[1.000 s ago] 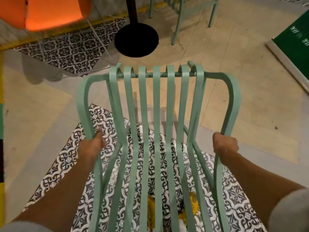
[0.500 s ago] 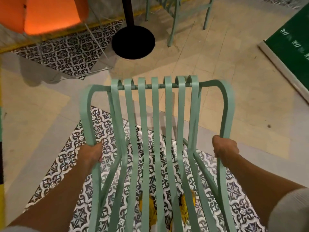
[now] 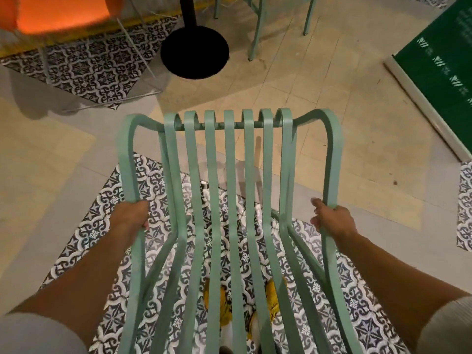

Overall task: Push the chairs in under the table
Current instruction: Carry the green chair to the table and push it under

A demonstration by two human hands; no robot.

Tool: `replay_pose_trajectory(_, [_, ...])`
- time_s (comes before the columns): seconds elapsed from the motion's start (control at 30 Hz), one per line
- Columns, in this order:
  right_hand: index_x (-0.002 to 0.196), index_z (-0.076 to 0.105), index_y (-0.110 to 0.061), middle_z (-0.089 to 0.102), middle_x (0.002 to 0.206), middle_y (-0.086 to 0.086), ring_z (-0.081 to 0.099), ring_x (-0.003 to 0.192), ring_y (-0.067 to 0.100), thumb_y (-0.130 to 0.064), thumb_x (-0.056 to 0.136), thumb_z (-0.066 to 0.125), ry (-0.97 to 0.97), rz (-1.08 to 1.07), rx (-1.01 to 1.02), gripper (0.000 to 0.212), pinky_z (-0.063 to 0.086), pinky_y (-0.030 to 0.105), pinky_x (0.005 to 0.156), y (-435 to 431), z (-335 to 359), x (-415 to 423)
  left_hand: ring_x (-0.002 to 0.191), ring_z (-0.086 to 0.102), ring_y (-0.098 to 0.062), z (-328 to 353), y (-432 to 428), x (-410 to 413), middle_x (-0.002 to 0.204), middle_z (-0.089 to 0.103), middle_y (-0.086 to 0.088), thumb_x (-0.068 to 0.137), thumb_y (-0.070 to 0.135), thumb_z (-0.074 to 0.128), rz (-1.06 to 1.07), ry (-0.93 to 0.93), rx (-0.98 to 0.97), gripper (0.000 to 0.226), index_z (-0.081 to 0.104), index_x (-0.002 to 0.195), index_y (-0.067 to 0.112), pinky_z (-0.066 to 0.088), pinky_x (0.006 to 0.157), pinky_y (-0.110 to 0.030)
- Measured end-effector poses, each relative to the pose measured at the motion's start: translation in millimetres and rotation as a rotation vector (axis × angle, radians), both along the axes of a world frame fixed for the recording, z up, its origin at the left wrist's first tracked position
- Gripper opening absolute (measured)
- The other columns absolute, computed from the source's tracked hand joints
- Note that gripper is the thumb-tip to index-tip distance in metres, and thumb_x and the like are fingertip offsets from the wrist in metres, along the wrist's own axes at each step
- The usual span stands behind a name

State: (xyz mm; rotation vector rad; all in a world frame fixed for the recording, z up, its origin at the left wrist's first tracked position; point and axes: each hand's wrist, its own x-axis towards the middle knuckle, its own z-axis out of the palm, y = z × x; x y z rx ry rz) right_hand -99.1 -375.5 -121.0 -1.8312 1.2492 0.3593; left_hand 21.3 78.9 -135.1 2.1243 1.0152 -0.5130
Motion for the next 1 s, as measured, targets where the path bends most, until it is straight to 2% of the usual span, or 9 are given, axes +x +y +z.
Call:
replay_pose_trajectory(0.1, [0.100, 0.067, -0.012, 0.075, 0.090, 0.008, 0.072, 0.085, 0.026, -0.075, 0.096, 0.050, 0.034, 0.067, 0.065, 0.065, 0.058, 0.043, 0.079, 14.7, -4.3, -41.1, 0.056, 0.061, -0.025, -4.6, 0.8, 13.8, 0.068, 0.067, -0.015, 0.095, 0.020, 0.064, -0.004, -0.025, -0.011, 0.028, 0.070, 0.105, -0.006, 0.048, 0.056, -0.029])
replay_pose_trajectory(0.2, [0.093, 0.062, -0.016, 0.072, 0.084, 0.011, 0.070, 0.075, 0.026, -0.081, 0.096, 0.037, 0.060, 0.111, -0.044, 0.070, 0.060, 0.038, 0.064, 30.6, -12.7, -84.8, 0.065, 0.066, -0.028, -9.7, 3.4, 24.4, 0.078, 0.071, -0.021, 0.093, 0.025, 0.066, -0.006, -0.039, -0.018, 0.036, 0.072, 0.111, -0.006, 0.052, 0.063, -0.032])
replay_pose_trajectory(0.3, [0.095, 0.054, -0.021, 0.067, 0.078, 0.007, 0.066, 0.065, 0.022, -0.082, 0.095, 0.029, 0.063, 0.170, -0.210, 0.066, 0.057, 0.036, 0.056, 36.3, -16.3, -99.5, 0.064, 0.064, -0.028, -14.1, 4.8, 28.1, 0.073, 0.069, -0.019, 0.094, 0.032, 0.070, -0.011, -0.078, -0.047, 0.036, 0.073, 0.100, -0.004, 0.052, 0.067, -0.033])
replay_pose_trajectory(0.43, [0.107, 0.049, -0.018, 0.066, 0.084, 0.008, 0.067, 0.074, 0.025, -0.079, 0.098, 0.028, 0.137, 0.249, -0.242, 0.065, 0.061, 0.044, 0.069, 29.9, -25.4, -96.7, 0.056, 0.059, -0.023, -5.1, 6.5, 5.3, 0.060, 0.065, -0.013, 0.094, 0.053, 0.074, -0.043, -0.027, -0.105, 0.057, 0.065, 0.063, 0.007, 0.050, 0.066, -0.032])
replay_pose_trajectory(0.53, [0.113, 0.047, -0.014, 0.065, 0.087, 0.011, 0.068, 0.076, 0.030, -0.077, 0.099, 0.030, 0.159, 0.266, -0.248, 0.067, 0.062, 0.049, 0.074, 26.9, -31.1, -97.4, 0.063, 0.065, -0.025, 1.9, 14.9, -38.8, 0.063, 0.070, -0.012, 0.093, 0.066, 0.068, -0.101, 0.096, -0.123, 0.066, 0.067, 0.064, 0.007, 0.049, 0.065, -0.032])
replay_pose_trajectory(0.63, [0.114, 0.050, -0.008, 0.064, 0.086, 0.012, 0.067, 0.074, 0.029, -0.073, 0.101, 0.032, 0.153, 0.260, -0.245, 0.068, 0.060, 0.045, 0.068, 25.2, -32.5, -93.8, 0.072, 0.075, -0.035, -1.2, 23.2, -88.1, 0.073, 0.075, -0.016, 0.093, 0.073, 0.061, -0.206, 0.226, -0.059, 0.075, 0.074, 0.075, 0.001, 0.055, 0.066, -0.036])
replay_pose_trajectory(0.77, [0.107, 0.052, -0.007, 0.062, 0.080, 0.010, 0.063, 0.068, 0.023, -0.074, 0.098, 0.031, 0.164, 0.280, -0.264, 0.070, 0.045, 0.032, 0.052, 24.1, -29.7, -82.8, 0.065, 0.072, -0.032, -6.2, 24.1, -113.7, 0.073, 0.073, -0.019, 0.099, 0.066, 0.058, -0.283, 0.264, 0.101, 0.075, 0.073, 0.080, -0.005, 0.057, 0.063, -0.033])
replay_pose_trajectory(0.87, [0.107, 0.049, -0.007, 0.062, 0.086, 0.014, 0.065, 0.077, 0.031, -0.071, 0.102, 0.032, 0.180, 0.303, -0.268, 0.066, 0.055, 0.041, 0.065, 20.5, -28.6, -76.3, 0.057, 0.067, -0.028, -4.1, 19.5, -105.3, 0.069, 0.071, -0.017, 0.103, 0.050, 0.065, -0.279, 0.225, 0.123, 0.060, 0.071, 0.080, -0.005, 0.053, 0.056, -0.031])
replay_pose_trajectory(1.0, [0.103, 0.049, -0.010, 0.065, 0.090, 0.018, 0.066, 0.080, 0.035, -0.070, 0.103, 0.033, 0.209, 0.319, -0.306, 0.062, 0.061, 0.051, 0.077, 13.6, -22.5, -72.1, 0.073, 0.073, -0.037, -0.2, 11.3, -98.3, 0.077, 0.074, -0.023, 0.102, 0.036, 0.066, -0.282, 0.162, 0.160, 0.045, 0.070, 0.085, -0.005, 0.060, 0.071, -0.042])
